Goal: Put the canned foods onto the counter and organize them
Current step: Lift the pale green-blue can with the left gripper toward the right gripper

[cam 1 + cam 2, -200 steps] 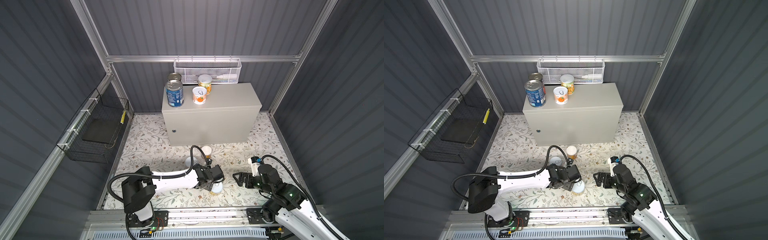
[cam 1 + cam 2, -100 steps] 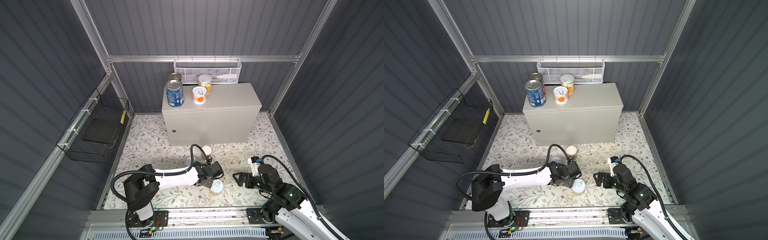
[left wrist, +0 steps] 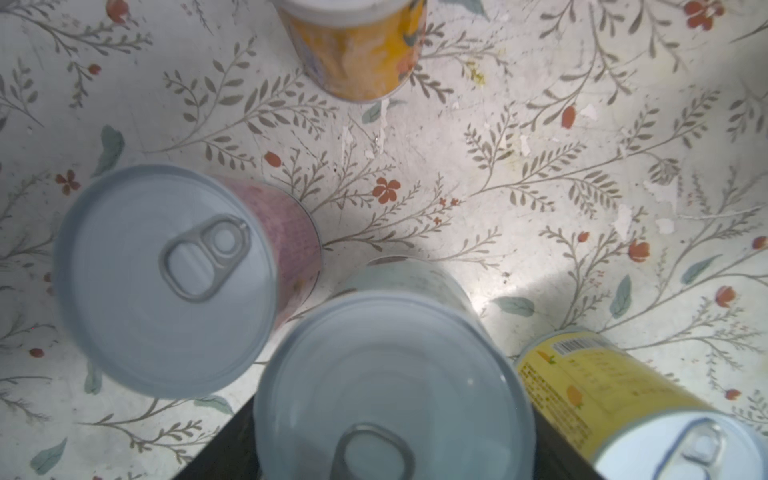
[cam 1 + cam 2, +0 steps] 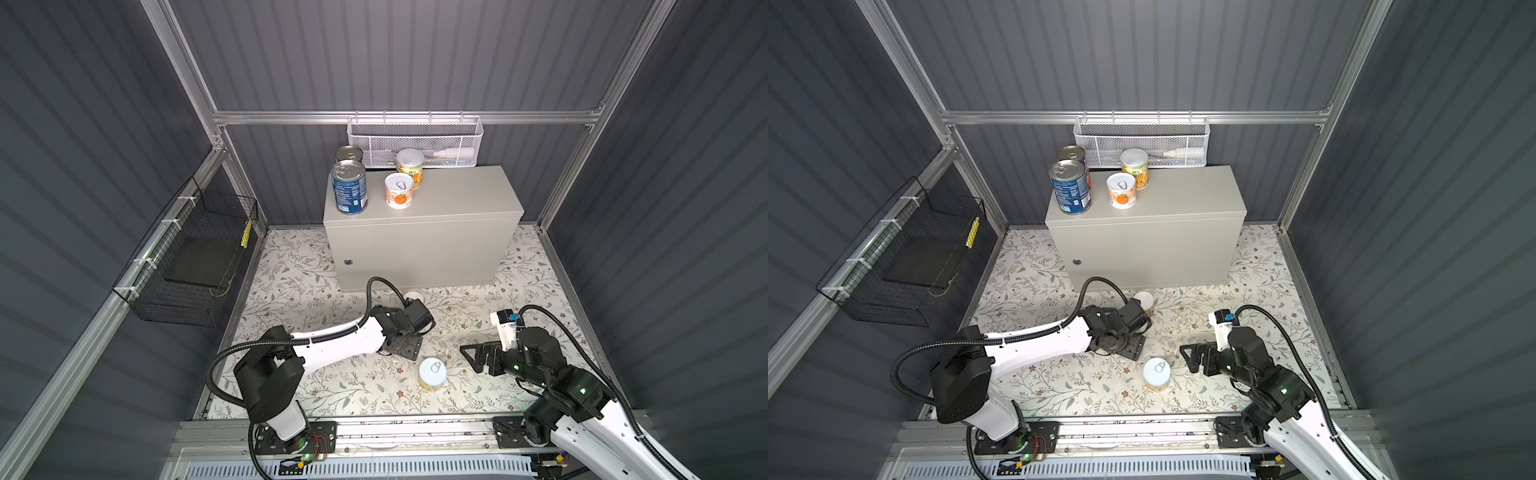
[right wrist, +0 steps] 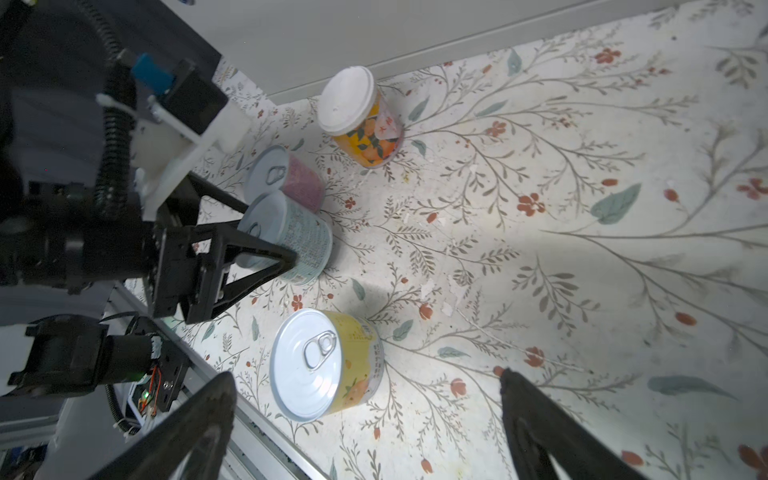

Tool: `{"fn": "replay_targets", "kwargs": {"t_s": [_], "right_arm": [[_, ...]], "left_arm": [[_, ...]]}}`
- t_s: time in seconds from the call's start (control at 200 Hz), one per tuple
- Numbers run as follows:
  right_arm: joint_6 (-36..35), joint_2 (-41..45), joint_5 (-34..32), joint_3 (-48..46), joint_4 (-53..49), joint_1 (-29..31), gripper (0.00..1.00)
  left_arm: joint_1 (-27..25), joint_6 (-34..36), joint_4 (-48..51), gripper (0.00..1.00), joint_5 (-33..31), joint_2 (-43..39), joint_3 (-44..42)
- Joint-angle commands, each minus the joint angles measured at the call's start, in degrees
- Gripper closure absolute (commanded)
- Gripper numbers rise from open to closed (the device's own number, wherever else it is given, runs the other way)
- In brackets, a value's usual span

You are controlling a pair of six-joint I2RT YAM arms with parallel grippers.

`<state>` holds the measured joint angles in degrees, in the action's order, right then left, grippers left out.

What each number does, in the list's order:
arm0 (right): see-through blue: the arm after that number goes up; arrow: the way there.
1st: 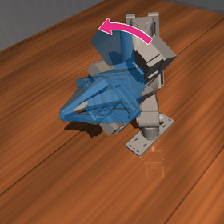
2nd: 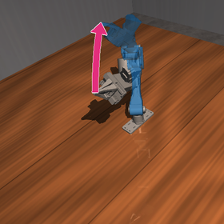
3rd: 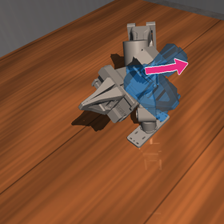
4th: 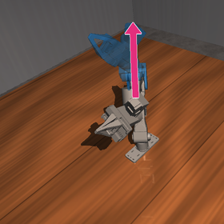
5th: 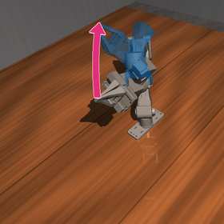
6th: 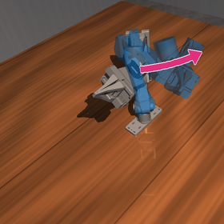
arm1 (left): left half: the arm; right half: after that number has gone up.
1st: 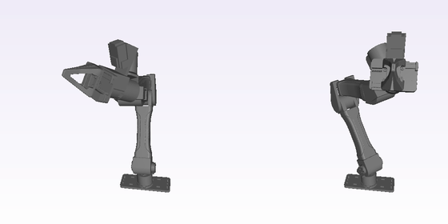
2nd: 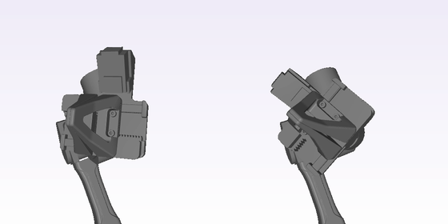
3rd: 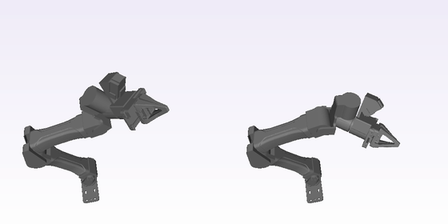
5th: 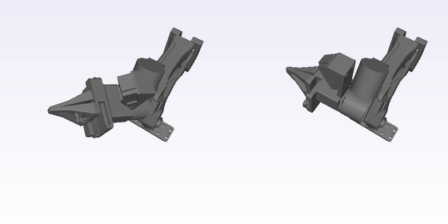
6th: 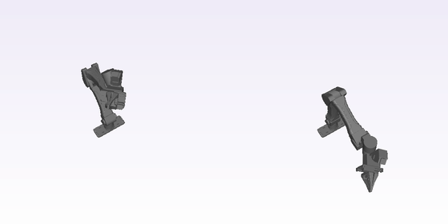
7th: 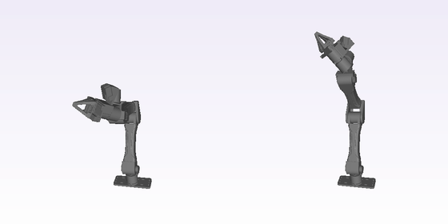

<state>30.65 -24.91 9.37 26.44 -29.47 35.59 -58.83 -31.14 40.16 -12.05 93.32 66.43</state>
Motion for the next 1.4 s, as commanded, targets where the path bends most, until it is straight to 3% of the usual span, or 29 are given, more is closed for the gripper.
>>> {"fn": "replay_targets", "kwargs": {"t_s": [0.0, 0.21, 0.6, 0.84, 1.126, 1.396], "right_arm": [[-5.41, 2.75, -0.37, -1.21, 6.79, 4.32, 0.01], [-8.83, 6.28, -3.99, -5.51, 12.29, 10.97, 0.01], [-14.02, -2.60, -13.14, -8.94, 24.03, 20.75, 0.02], [-13.25, -7.56, -16.73, -8.62, 30.79, 21.93, 0.03], [-14.42, -13.85, -17.94, -5.70, 31.90, 22.06, 0.05], [-12.14, -12.56, -19.73, -7.74, 37.72, 22.06, 0.08]], "left_arm": [[0.36, 4.63, 4.02, 0.44, 3.40, 0.47, 5.95], [0.83, 6.78, 8.49, 0.45, 6.43, 2.13, 11.88], [1.45, 10.56, 16.49, 0.45, 14.46, 4.67, 23.40], [1.78, 10.80, 19.40, 0.45, 18.87, 5.64, 27.18], [2.37, 11.67, 20.04, 0.45, 22.85, 7.31, 30.48], [2.89, 12.06, 20.33, 0.45, 25.29, 7.86, 31.11]]}}
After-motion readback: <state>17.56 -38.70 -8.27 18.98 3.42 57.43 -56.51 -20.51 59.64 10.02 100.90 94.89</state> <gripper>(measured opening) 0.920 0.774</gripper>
